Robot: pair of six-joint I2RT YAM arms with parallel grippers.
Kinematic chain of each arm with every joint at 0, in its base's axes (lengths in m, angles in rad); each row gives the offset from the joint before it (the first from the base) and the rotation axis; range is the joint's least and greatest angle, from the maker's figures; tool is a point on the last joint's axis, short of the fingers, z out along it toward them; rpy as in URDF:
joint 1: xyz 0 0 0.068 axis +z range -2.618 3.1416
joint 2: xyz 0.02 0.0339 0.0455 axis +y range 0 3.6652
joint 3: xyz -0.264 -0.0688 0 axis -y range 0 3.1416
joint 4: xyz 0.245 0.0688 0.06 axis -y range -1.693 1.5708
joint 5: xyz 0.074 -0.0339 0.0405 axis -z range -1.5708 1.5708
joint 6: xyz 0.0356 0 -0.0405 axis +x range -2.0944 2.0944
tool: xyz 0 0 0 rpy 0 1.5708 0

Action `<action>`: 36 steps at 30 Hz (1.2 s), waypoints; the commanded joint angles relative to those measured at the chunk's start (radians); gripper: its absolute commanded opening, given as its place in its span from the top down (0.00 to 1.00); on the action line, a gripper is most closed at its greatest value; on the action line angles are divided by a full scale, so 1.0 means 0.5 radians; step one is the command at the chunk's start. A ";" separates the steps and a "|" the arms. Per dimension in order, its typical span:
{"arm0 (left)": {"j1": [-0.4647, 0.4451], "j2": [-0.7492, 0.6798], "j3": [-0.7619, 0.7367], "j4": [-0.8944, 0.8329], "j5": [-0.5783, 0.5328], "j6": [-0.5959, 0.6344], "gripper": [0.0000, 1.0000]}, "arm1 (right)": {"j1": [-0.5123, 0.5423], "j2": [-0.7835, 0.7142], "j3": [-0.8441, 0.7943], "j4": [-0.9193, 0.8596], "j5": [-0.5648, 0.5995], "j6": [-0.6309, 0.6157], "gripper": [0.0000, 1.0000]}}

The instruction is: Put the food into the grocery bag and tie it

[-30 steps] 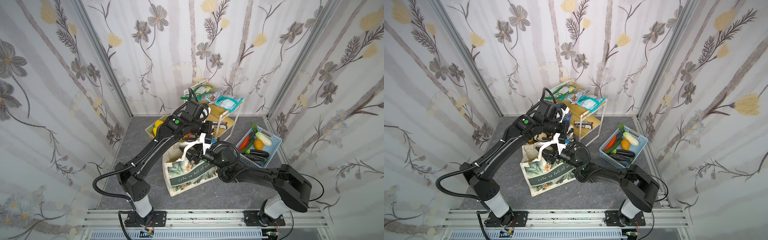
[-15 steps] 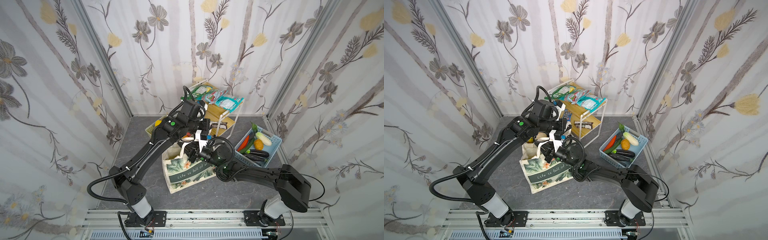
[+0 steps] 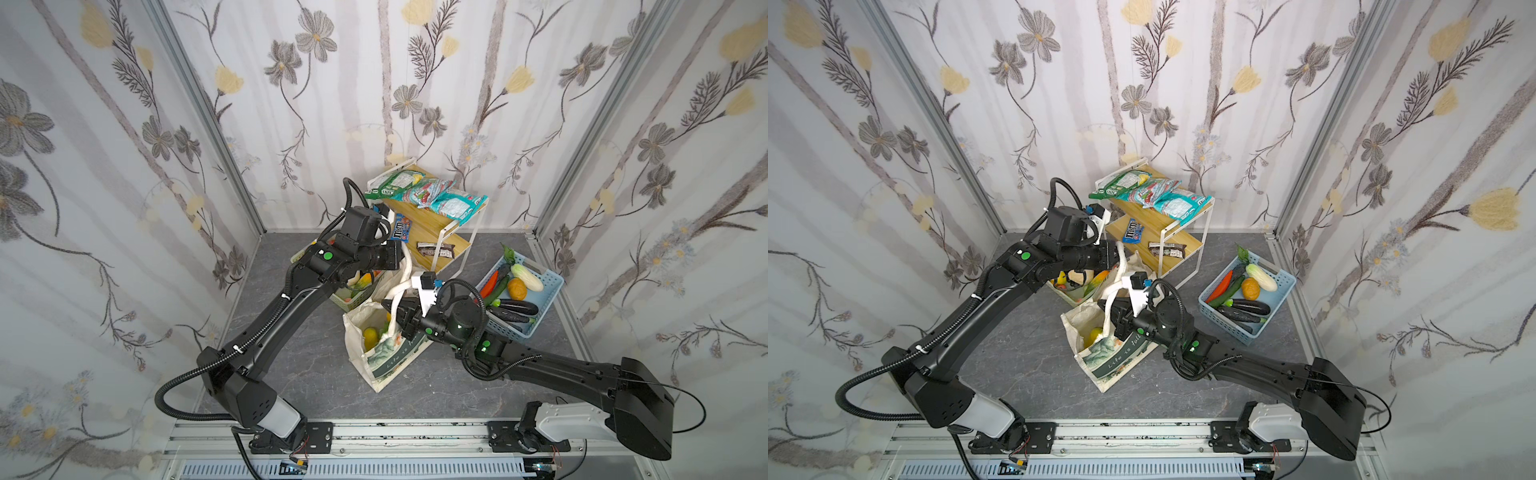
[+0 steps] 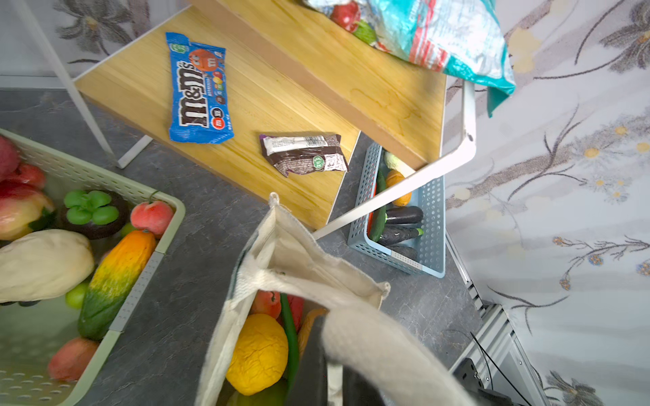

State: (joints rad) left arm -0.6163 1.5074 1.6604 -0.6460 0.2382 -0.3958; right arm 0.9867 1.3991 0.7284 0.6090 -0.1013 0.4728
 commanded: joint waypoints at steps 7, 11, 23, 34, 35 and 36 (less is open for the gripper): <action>0.075 -0.246 -0.336 0.323 -0.040 0.069 1.00 | -0.150 -0.394 -0.143 -0.830 0.410 0.514 1.00; 0.107 -0.318 -0.522 0.359 -0.149 0.104 1.00 | -0.178 -0.673 -0.251 -0.913 0.582 0.650 1.00; 0.342 -0.402 -0.979 0.544 -0.247 -0.069 1.00 | -0.521 -0.948 -0.402 -1.142 0.518 0.815 1.00; 0.503 -0.389 -1.182 0.639 -0.361 -0.200 1.00 | -0.750 -1.145 -0.669 -1.252 0.519 1.012 1.00; 0.515 -0.378 -1.181 0.626 -0.389 -0.222 1.00 | -0.766 -1.157 -0.685 -1.253 0.512 1.016 1.00; 0.528 -0.361 -1.174 0.597 -0.426 -0.248 1.00 | -0.786 -1.165 -0.703 -1.255 0.505 1.020 1.00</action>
State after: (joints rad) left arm -0.3832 1.3163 1.0729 -0.3557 0.2691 -0.4789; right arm 0.6170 0.8268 0.3962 0.0582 0.0120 0.9497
